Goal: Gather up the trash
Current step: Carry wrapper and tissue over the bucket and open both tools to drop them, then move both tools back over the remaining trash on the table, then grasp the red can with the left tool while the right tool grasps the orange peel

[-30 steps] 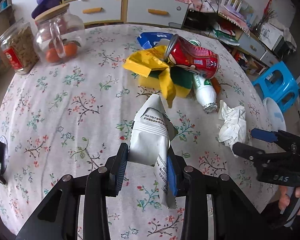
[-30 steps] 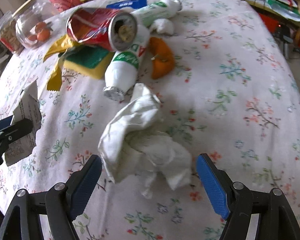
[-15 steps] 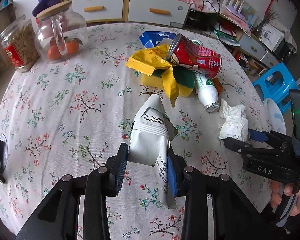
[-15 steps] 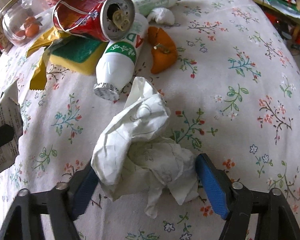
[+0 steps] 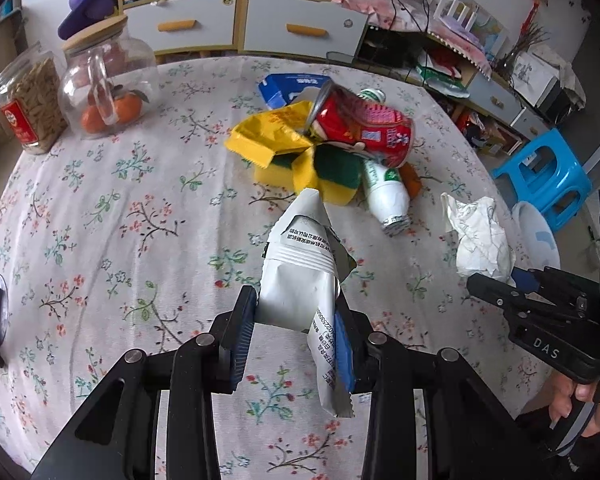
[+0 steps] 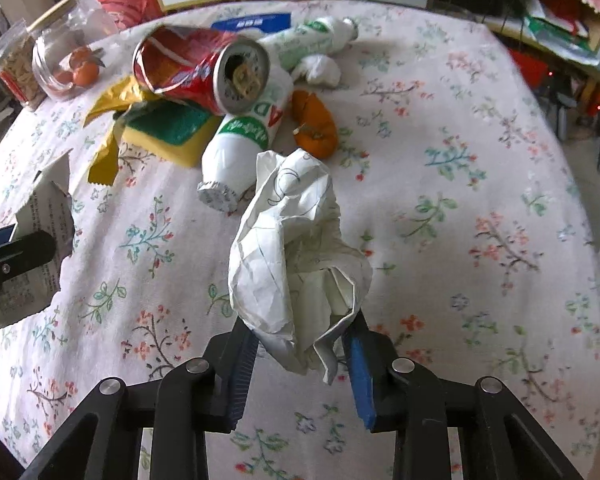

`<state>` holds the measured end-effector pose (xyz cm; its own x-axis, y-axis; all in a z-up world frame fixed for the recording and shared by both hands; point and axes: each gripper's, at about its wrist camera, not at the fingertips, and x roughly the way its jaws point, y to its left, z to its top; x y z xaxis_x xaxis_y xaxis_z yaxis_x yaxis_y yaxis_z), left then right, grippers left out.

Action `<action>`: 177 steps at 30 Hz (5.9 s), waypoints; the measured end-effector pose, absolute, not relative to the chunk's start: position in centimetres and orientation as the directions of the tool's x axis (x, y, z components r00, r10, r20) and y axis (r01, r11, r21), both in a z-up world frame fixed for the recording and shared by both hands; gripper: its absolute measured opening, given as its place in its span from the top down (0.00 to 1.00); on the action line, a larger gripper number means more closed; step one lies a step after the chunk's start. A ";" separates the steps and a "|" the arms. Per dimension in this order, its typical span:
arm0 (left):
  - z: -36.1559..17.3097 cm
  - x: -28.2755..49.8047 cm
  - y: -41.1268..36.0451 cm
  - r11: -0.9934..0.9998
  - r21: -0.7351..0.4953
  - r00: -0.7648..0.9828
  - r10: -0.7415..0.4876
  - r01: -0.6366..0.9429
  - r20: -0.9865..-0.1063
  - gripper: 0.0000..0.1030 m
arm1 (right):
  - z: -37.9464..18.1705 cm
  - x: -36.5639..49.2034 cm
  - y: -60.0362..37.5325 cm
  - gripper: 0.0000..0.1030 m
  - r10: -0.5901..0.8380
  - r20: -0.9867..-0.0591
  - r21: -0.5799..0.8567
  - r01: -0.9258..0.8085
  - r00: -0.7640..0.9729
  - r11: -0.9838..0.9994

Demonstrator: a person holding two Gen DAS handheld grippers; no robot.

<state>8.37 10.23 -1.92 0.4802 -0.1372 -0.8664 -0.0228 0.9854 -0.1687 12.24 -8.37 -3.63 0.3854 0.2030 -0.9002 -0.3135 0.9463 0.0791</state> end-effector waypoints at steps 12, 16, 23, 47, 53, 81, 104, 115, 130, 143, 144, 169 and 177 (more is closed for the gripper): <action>-0.4 8.4 7.3 0.978 -0.205 0.499 -0.190 0.027 -0.845 0.63 | -1.3 12.1 -18.3 0.64 0.162 -0.876 0.101 -0.155 0.455 0.983; 0.3 8.5 6.1 0.975 -0.216 0.508 -0.210 0.047 -0.835 0.63 | -0.6 12.0 -22.7 0.64 0.127 -0.869 0.102 -0.078 0.479 0.992; 1.0 9.3 2.7 0.972 -0.216 0.502 -0.235 0.095 -0.833 0.63 | 0.2 11.5 -29.2 0.64 0.092 -0.864 0.123 0.030 0.496 0.992; -0.9 16.3 -16.3 0.908 -0.196 0.387 -0.342 0.370 -0.856 0.63 | -1.2 12.7 -41.6 0.35 -0.005 -0.886 0.111 0.223 0.463 0.969; -2.1 17.1 -21.0 0.879 -0.204 0.344 -0.369 0.430 -0.863 0.63 | -1.3 11.8 -43.5 0.33 -0.014 -0.894 0.113 0.254 0.449 0.960; -2.6 18.3 -26.7 0.841 -0.127 0.397 -0.374 0.526 -0.838 0.13 | -0.2 10.7 -46.4 0.31 -0.045 -0.890 0.127 0.340 0.454 0.932; -0.3 13.9 -12.4 0.924 -0.054 0.502 -0.254 0.378 -0.827 0.03 | 1.7 13.0 -37.9 0.23 -0.004 -0.866 0.119 0.215 0.499 0.969; 1.7 13.8 -2.6 0.989 -0.029 0.613 -0.113 0.146 -0.782 0.03 | 1.3 15.0 -31.1 0.22 0.031 -0.869 0.105 0.124 0.495 0.987; -0.2 19.8 3.6 0.998 -0.061 0.587 -0.061 0.019 -0.807 0.03 | -1.3 18.8 -23.9 0.22 0.073 -0.892 0.099 0.036 0.447 0.994; -1.9 22.1 5.5 0.975 -0.220 0.567 -0.196 0.026 -0.800 0.11 | -2.9 21.0 -19.8 0.22 0.101 -0.905 0.104 -0.016 0.413 0.994; -1.8 22.0 5.5 0.974 -0.225 0.572 -0.202 0.032 -0.795 0.11 | -3.0 21.1 -19.6 0.22 0.105 -0.905 0.107 -0.019 0.411 0.994; 0.3 15.2 12.1 0.976 -0.218 0.607 -0.157 -0.027 -0.779 0.12 | -7.0 23.4 -9.0 0.27 0.217 -0.899 0.137 -0.226 0.382 0.965; 0.3 15.0 12.2 0.978 -0.208 0.604 -0.154 -0.019 -0.782 0.12 | -6.9 23.9 -7.1 0.41 0.270 -0.871 0.161 -0.282 0.411 0.946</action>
